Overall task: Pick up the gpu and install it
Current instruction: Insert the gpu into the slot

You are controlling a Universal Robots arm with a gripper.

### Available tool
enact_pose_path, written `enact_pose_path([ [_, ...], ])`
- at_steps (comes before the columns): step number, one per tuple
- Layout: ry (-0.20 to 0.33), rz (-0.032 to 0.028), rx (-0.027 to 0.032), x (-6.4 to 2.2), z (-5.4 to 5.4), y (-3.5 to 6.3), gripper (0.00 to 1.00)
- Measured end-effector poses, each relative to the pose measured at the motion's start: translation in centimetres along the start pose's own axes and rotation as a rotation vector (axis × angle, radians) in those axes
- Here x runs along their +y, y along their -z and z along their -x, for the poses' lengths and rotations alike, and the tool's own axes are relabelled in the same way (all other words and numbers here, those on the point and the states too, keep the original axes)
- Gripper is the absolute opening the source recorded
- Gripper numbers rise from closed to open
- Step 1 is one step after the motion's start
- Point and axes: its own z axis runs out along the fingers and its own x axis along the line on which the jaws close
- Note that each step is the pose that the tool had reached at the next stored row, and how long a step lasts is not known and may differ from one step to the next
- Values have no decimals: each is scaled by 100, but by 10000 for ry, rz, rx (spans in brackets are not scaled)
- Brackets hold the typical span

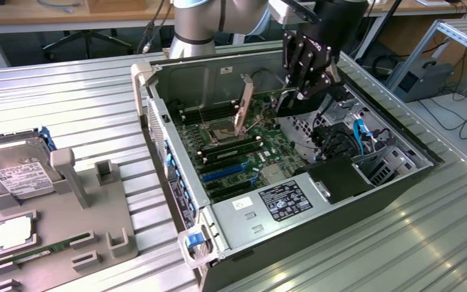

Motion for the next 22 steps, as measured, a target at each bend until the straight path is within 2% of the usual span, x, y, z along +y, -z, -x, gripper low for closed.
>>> enact_pose_path([
  [4, 0, 0, -1, 74, 107, -17, 27],
  [6, 1, 0, -1, 74, 107, -20, 27],
  [9, 0, 0, 0, 76, 108, -105, 27],
  [12, 1, 0, -3, 77, 108, -120, 27],
  [17, 1, 0, 1, 79, 105, -229, 27],
  [22, 0, 0, -2, 96, 102, -287, 27],
])
